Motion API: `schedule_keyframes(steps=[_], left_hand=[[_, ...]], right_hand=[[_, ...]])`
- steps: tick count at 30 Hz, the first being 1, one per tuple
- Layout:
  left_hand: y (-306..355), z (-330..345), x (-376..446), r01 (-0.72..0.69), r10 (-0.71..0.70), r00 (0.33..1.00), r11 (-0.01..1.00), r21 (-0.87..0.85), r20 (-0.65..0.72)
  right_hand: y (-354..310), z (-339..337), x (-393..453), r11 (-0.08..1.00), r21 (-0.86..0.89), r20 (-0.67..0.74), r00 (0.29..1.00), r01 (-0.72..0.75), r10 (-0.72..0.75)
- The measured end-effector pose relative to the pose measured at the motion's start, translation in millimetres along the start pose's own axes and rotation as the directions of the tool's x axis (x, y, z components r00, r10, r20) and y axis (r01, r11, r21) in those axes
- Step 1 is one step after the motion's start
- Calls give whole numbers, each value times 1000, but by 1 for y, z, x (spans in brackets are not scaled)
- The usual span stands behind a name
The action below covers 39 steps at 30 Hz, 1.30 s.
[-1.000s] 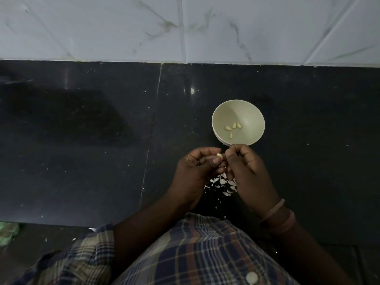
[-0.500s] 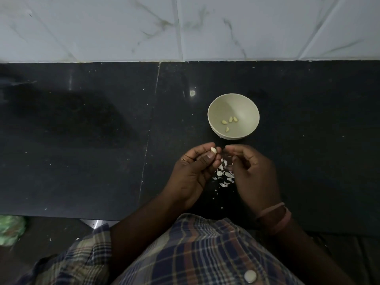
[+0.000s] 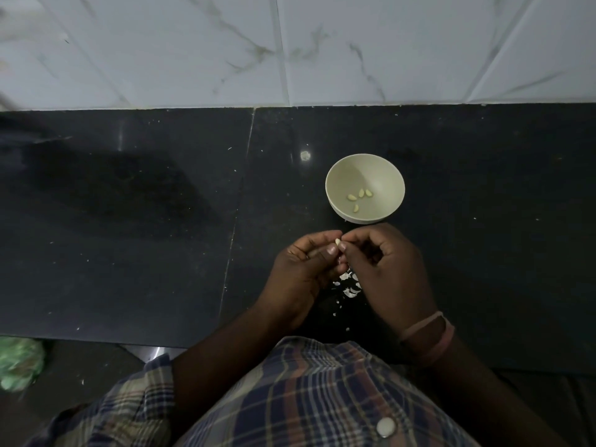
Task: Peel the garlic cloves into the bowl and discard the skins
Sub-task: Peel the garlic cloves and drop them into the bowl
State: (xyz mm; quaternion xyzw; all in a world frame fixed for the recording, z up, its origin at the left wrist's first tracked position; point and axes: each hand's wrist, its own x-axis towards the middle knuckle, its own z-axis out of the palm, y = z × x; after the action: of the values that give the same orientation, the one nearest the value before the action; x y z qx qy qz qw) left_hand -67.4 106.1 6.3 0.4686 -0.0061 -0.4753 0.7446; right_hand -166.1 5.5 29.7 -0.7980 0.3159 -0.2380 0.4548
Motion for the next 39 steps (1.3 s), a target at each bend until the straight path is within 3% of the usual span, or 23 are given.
schedule_keyframes(steps=[5, 17, 25, 29, 39], left_hand=[[0, -1, 3, -107, 111, 993, 988, 111, -33], [-1, 2, 5, -140, 149, 989, 962, 236, -20], [3, 5, 3, -187, 203, 979, 927, 324, -17], [9, 7, 0, -247, 255, 966, 853, 459, 45], [17, 7, -1, -322, 305, 943, 748, 580, 130]], right_hand=[[3, 6, 0, 999, 4, 12, 999, -32, 32], [2, 14, 5, 961, 163, -19, 973, -223, 229], [-3, 11, 6, 986, 43, -82, 983, -158, 161], [-3, 8, 8, 991, -21, -68, 989, -130, 129], [-1, 1, 12, 987, 19, 16, 987, -162, 161]])
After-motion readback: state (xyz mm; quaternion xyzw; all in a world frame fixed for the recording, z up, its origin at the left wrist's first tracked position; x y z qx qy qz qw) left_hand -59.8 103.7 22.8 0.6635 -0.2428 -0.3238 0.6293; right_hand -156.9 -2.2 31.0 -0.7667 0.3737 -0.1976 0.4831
